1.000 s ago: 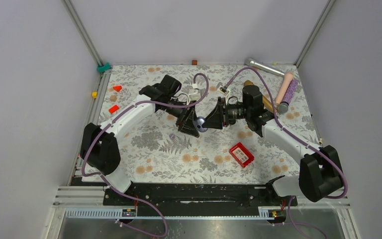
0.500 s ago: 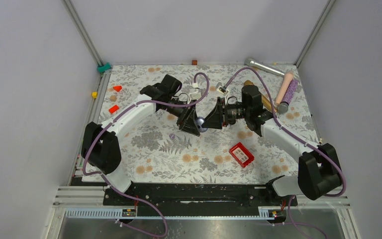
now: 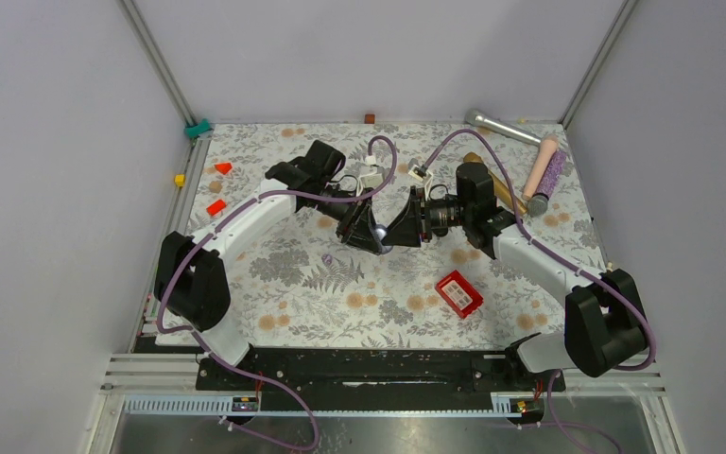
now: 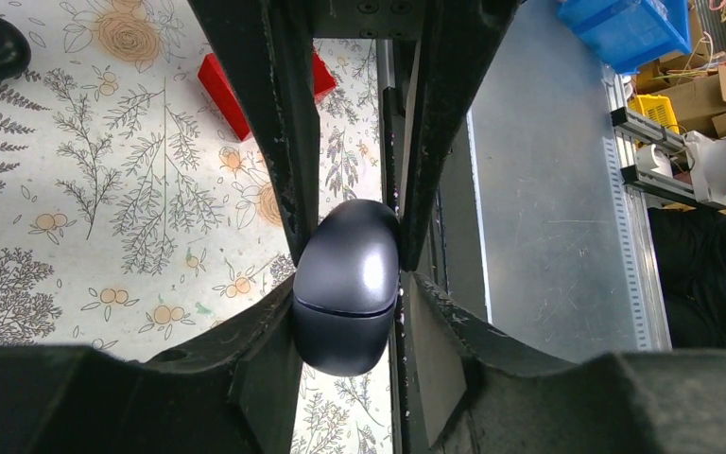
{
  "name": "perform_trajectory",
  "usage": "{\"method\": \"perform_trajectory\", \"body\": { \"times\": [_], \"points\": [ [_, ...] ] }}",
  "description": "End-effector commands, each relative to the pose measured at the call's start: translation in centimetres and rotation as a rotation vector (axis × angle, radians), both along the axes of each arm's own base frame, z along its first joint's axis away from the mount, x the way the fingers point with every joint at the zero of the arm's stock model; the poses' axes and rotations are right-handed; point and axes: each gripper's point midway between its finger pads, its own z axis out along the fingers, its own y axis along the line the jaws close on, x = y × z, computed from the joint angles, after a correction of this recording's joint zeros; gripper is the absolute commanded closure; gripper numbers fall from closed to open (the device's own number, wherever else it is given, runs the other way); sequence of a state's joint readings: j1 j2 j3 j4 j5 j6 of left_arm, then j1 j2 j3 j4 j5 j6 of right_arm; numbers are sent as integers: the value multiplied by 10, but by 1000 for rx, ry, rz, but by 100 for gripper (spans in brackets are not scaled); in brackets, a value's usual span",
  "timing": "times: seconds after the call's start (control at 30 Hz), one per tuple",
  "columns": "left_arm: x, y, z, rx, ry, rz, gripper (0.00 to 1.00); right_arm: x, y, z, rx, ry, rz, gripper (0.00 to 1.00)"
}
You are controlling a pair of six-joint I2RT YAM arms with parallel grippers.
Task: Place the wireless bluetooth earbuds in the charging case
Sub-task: Pass from the right arm to the left, then open the charging case at the center of the board.
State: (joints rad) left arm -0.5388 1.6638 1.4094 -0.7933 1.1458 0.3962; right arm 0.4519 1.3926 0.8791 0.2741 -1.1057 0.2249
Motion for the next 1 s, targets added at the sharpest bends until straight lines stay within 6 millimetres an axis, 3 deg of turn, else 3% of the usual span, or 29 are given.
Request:
{"method": "perform_trajectory", "body": {
  "times": [0.0, 0.23, 0.5, 0.97],
  "points": [
    [2, -1, 26, -69, -79, -9, 59, -5, 4, 7, 24, -27, 40, 72],
    [3, -2, 24, -64, -64, -6, 76, -4, 4, 6, 22, -29, 37, 69],
    [2, -2, 24, -65, -66, -10, 93, -3, 4, 8, 21, -35, 29, 53],
    [-5, 4, 28, -73, -97, -20, 100, 20, -17, 19, -16, -121, -90, 47]
  ]
}}
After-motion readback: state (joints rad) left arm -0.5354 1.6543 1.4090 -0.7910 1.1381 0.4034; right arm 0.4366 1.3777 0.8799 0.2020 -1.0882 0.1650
